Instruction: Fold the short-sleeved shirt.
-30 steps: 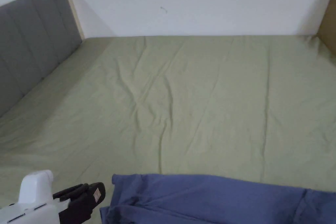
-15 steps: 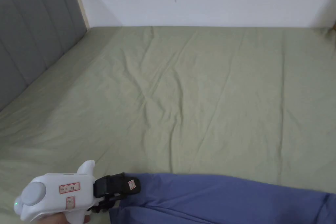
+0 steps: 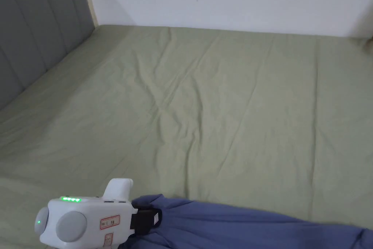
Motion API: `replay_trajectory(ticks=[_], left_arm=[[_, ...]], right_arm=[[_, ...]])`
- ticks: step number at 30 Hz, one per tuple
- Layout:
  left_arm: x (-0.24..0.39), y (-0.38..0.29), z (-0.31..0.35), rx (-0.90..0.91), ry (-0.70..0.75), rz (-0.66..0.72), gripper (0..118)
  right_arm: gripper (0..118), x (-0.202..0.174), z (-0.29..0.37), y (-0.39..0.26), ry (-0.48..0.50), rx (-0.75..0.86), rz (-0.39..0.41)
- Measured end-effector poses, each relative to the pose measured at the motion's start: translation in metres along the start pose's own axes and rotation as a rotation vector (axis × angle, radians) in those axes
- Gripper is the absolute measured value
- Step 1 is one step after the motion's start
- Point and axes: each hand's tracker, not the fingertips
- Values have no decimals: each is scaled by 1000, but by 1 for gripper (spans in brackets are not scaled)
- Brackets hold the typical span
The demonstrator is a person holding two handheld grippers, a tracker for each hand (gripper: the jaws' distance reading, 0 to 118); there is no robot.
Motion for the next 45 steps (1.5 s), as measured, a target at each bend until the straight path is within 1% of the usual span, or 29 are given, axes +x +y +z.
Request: replay_trajectory(ticks=[2, 4, 5, 7, 9, 11, 14, 15, 17, 18, 19, 22, 26, 29, 36, 37, 39, 40, 42, 43, 45], left_arm=[[1, 8, 5, -4, 34, -48, 11], [1, 16, 15, 13, 31, -37, 11], [-3, 23, 23, 50, 56, -43, 11], [-16, 38, 41, 63, 130, -31, 11], [-43, 50, 58, 51, 211, 19, 11], [-72, 60, 72, 6, 317, 38, 11], [-109, 70, 96, -67, 445, 119, 11], [-117, 73, 103, -90, 464, 142, 11], [-103, 79, 118, -113, 505, 146, 11], [-93, 83, 124, -120, 492, 125, 11], [-70, 84, 133, -133, 469, 90, 11], [-11, 97, 137, -164, 484, -5, 11], [66, 105, 117, -180, 375, -89, 11], [98, 106, 79, -237, 345, -133, 11], [119, 90, -34, -341, 310, -70, 12], [121, 88, -46, -353, 311, -65, 18], [135, 80, -61, -366, 267, -49, 45], [142, 80, -60, -361, 216, -35, 50], [155, 83, -45, -293, 114, -38, 51], [161, 85, -32, -282, 90, -52, 51], [165, 92, 1, -187, 95, -96, 51]], right_arm=[[1, -4, 1, 0, 6, -1, 9], [1, -4, 2, 0, 19, -2, 9], [1, -4, 3, 0, 20, 0, 11], [1, -4, 5, 1, 17, 6, 13], [1, -1, 7, 2, 18, 18, 7], [1, 0, 7, 5, 19, 27, 2], [1, 0, 8, 9, 22, 51, 7], [1, 1, 10, 10, 30, 58, 5], [1, 1, 10, 11, 39, 67, -3], [1, 2, 10, 11, 44, 68, -8], [1, 3, 10, 10, 48, 70, -11], [1, 3, 8, 9, 60, 70, -24], [1, 4, 8, 5, 89, 78, -61], [1, 7, 14, -2, 104, 92, -72], [1, 24, 33, -21, 81, 98, -114], [1, 25, 35, -22, 79, 88, -105], [1, 28, 38, -25, 57, 80, -72], [1, 29, 39, -27, 51, 78, -69], [1, 35, 41, -28, 51, 80, -89], [1, 38, 42, -28, 65, 83, -109], [1, 42, 41, -30, 77, 89, -136]])
